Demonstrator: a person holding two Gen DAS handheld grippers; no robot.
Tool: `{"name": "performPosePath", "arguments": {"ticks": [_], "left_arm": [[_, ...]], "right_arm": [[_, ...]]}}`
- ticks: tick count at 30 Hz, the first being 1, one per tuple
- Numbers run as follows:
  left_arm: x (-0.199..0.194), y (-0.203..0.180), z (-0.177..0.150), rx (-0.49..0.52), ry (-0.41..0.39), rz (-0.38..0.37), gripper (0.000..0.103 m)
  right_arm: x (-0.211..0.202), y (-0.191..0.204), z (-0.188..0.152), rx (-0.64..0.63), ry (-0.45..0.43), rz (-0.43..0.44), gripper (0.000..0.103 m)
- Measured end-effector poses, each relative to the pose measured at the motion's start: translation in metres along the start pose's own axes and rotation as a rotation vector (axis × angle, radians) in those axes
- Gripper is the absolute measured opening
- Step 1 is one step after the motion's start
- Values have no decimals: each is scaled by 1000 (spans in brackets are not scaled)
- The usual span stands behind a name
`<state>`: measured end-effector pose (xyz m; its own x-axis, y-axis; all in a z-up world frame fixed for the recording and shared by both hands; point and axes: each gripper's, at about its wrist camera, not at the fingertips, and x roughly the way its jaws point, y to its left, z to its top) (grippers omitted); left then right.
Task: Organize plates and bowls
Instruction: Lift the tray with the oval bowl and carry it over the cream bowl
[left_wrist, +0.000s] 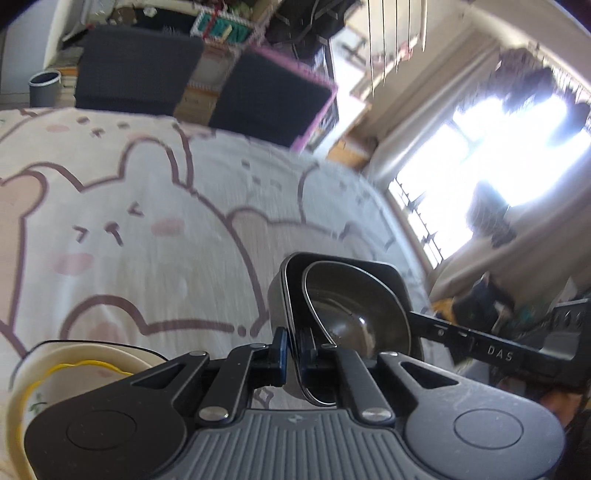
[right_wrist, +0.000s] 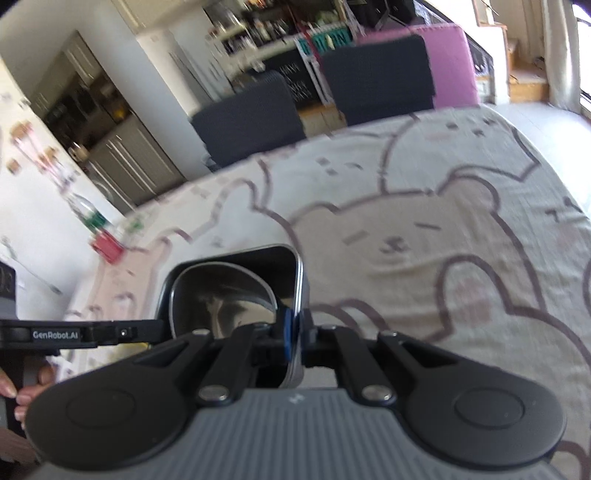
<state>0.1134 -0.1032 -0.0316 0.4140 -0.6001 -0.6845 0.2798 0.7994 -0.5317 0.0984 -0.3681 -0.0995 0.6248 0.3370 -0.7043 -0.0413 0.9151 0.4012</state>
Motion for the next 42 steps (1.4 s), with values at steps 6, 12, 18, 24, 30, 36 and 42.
{"name": "performPosePath", "arguments": {"ticks": [6, 12, 18, 24, 30, 36, 42], "left_arm": [[-56, 15, 1, -44, -119, -36, 7], [-108, 37, -8, -82, -235, -73, 6], [-138, 63, -28, -129, -293, -71, 6], [-152, 86, -51, -155, -326, -42, 6], [-159, 108, -70, -187, -321, -18, 6], [-158, 127, -81, -239, -313, 5, 6], [-148, 134, -84, -247, -247, 39, 6]], "right_arm": [[-15, 29, 3, 18, -98, 134, 7], [-15, 59, 0, 30, -136, 235, 7], [-1, 87, -4, -5, -122, 279, 8], [13, 110, -12, -37, -98, 286, 8], [20, 124, -29, -62, -46, 273, 8], [25, 131, -43, -71, 1, 245, 9], [35, 138, -52, -74, 56, 202, 9]]}}
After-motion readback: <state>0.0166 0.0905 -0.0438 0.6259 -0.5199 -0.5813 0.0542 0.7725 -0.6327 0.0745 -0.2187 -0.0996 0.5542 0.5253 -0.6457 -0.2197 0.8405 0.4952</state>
